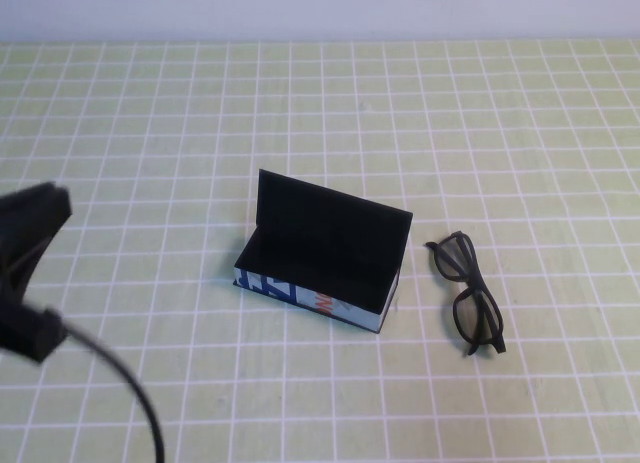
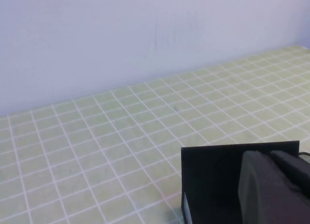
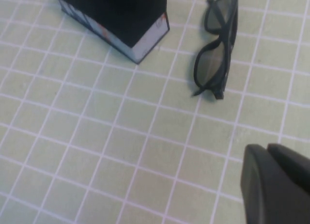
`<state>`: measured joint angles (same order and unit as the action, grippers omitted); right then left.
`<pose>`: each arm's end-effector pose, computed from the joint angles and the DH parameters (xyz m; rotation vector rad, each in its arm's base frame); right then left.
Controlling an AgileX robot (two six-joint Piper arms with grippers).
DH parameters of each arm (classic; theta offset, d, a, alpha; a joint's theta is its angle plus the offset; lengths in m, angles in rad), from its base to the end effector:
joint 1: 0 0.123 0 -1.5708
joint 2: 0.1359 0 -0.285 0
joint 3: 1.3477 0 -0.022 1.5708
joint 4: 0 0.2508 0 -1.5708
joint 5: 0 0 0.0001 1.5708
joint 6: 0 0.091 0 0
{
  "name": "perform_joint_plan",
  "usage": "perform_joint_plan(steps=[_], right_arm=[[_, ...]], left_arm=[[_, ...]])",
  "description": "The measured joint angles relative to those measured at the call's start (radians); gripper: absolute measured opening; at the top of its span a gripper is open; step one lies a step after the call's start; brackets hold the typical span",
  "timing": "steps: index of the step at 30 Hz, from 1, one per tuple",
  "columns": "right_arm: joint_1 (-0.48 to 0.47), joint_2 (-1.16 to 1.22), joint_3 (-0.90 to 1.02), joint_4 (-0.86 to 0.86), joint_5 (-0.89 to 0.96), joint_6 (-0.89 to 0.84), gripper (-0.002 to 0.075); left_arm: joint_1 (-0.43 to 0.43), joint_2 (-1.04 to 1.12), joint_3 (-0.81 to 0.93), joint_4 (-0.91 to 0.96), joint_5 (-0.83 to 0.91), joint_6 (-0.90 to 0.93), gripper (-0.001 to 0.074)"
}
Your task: Take glasses out of glasses case
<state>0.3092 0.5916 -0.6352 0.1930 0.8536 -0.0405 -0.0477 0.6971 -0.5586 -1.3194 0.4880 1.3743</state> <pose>0.0922 0.0433 0.3080 -0.3309 2.2792 0.3711 0.1374 -0.0480 0.3283 0.4569 1.6879 -0.3841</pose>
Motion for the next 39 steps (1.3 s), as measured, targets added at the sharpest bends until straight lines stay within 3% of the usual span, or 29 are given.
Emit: perform_joint_plan(steps=[8,15,20,39], right_arm=[[0.000,-0.211,0.177,0.014,-0.297,-0.018,-0.0016],[0.000,-0.237,0.292,0.062,-0.535,-0.019,-0.0016],[0.000,-0.237,0.305,0.066,-0.585,-0.019,-0.0016],[0.000,-0.237,0.305,0.068,-0.615,-0.019,-0.0016]], left_arm=[[0.000,-0.369,0.261,-0.048,-0.130,0.002,-0.0004],[0.000,-0.606,0.476,-0.086,-0.297,0.000,-0.0004],[0.000,-0.639,0.580,-0.094,-0.395,0.000,-0.0004],[0.000,-0.642,0.584,-0.120,-0.406,0.000,-0.0004]])
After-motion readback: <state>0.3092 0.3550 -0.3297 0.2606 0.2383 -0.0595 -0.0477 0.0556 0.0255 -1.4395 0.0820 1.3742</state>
